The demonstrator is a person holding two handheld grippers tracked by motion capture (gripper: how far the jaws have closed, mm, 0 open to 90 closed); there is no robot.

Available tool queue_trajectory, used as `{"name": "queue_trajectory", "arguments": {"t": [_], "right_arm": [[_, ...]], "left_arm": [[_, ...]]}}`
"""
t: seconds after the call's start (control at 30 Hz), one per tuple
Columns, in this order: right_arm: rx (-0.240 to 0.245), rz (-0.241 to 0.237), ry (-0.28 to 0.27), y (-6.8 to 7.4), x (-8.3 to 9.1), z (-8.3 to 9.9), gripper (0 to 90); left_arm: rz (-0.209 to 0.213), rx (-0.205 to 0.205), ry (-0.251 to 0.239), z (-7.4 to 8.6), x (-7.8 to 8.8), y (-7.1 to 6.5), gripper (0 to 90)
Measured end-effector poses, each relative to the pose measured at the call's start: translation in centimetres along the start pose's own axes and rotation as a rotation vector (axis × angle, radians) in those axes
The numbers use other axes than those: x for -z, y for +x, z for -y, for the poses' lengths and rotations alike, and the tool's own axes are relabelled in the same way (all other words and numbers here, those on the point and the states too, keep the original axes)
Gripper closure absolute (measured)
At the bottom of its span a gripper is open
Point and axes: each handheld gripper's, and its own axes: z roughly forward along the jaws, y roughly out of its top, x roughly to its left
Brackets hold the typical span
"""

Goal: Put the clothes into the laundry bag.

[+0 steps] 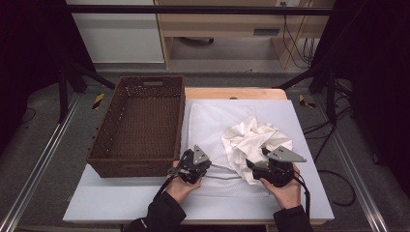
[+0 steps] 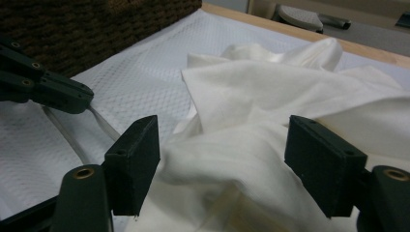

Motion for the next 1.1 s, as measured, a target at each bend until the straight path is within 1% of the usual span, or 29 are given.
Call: {"name": "queue_trajectory", "arguments": {"t": [0.1, 0.17, 0.2, 0.27, 0.33, 0.4, 0.47, 0.53, 0.6, 0.63, 0.67, 0.7, 0.73, 0.77, 0.8, 0.87, 0.9, 0.97, 1.0, 1.07, 1.1], "right_arm": [[0.002, -0.035, -0.01, 0.6, 0.1, -0.3, 32.1], [0.003, -0.079, -0.012, 1.4, -0.2, -0.4, 37.5], [0.007, -0.111, -0.002, 1.9, -0.5, -0.4, 40.0], [0.011, -0.142, 0.019, 2.8, -1.3, -0.3, 43.6], [0.019, -0.159, 0.055, 3.7, -2.5, 0.0, 46.4], [0.039, -0.15, 0.084, 4.3, -3.8, 0.4, 48.2], [0.036, -0.137, 0.113, 4.5, -4.8, 0.8, 50.6], [0.035, -0.121, 0.128, 4.5, -5.6, 1.1, 54.1], [0.047, -0.118, 0.146, 4.7, -6.1, 1.4, 56.7], [0.061, -0.116, 0.157, 4.8, -6.3, 1.5, 62.1], [0.075, -0.112, 0.17, 4.9, -6.4, 1.6, 70.3], [0.101, -0.092, 0.185, 4.9, -6.7, 1.8, 76.5], [0.112, -0.081, 0.195, 4.9, -6.8, 1.9, 85.2], [0.11, -0.08, 0.196, 4.9, -6.7, 1.9, 88.3], [0.105, -0.072, 0.192, 4.8, -6.6, 1.8, 89.1], [0.085, -0.073, 0.177, 4.5, -6.3, 1.5, 89.4], [0.072, -0.073, 0.164, 4.4, -6.0, 1.4, 89.5], [0.051, -0.068, 0.129, 4.0, -5.4, 1.0, 89.5], [0.042, -0.066, 0.11, 3.8, -5.1, 0.8, 89.6], [0.042, -0.066, 0.084, 3.6, -4.6, 0.3, 89.6], [0.04, -0.067, 0.076, 3.5, -4.4, 0.0, 89.6]], "left_arm": [[0.006, -0.003, -0.017, -0.4, 0.3, -0.2, 88.5], [0.008, -0.002, -0.026, -0.7, 0.5, -0.3, 88.5], [0.008, -0.004, -0.027, -0.8, 0.5, -0.3, 88.6], [0.009, 0.0, -0.035, -1.1, 0.7, -0.2, 88.6], [0.013, 0.009, -0.038, -1.3, 0.8, -0.1, 88.7], [0.016, 0.014, -0.041, -1.5, 0.8, 0.0, 88.7], [0.016, 0.017, -0.043, -1.5, 0.9, 0.0, 88.7], [0.013, 0.016, -0.042, -1.5, 0.9, -0.1, 88.7], [0.012, 0.019, -0.041, -1.5, 0.9, 0.0, 88.7], [0.019, 0.025, -0.047, -1.5, 0.9, 0.0, 88.7], [0.025, 0.032, -0.048, -1.4, 0.9, 0.1, 88.7], [0.033, 0.036, -0.046, -1.4, 0.9, 0.1, 88.7], [0.041, 0.039, -0.044, -1.3, 0.8, 0.2, 88.7], [0.045, 0.038, -0.038, -1.2, 0.7, 0.1, 88.7], [0.035, 0.029, -0.03, -1.1, 0.5, 0.0, 88.6], [0.037, 0.024, -0.021, -0.9, 0.1, -0.2, 88.0], [0.033, 0.011, -0.016, -0.9, 0.0, -0.3, 87.1], [0.014, 0.001, -0.016, -0.9, -0.1, -0.4, 77.9], [0.015, -0.003, -0.015, -1.0, -0.2, -0.4, 70.6], [0.018, -0.026, -0.019, -1.2, -0.3, -0.5, 59.9], [0.021, -0.039, -0.019, -1.3, -0.4, -0.7, 56.6]]}}
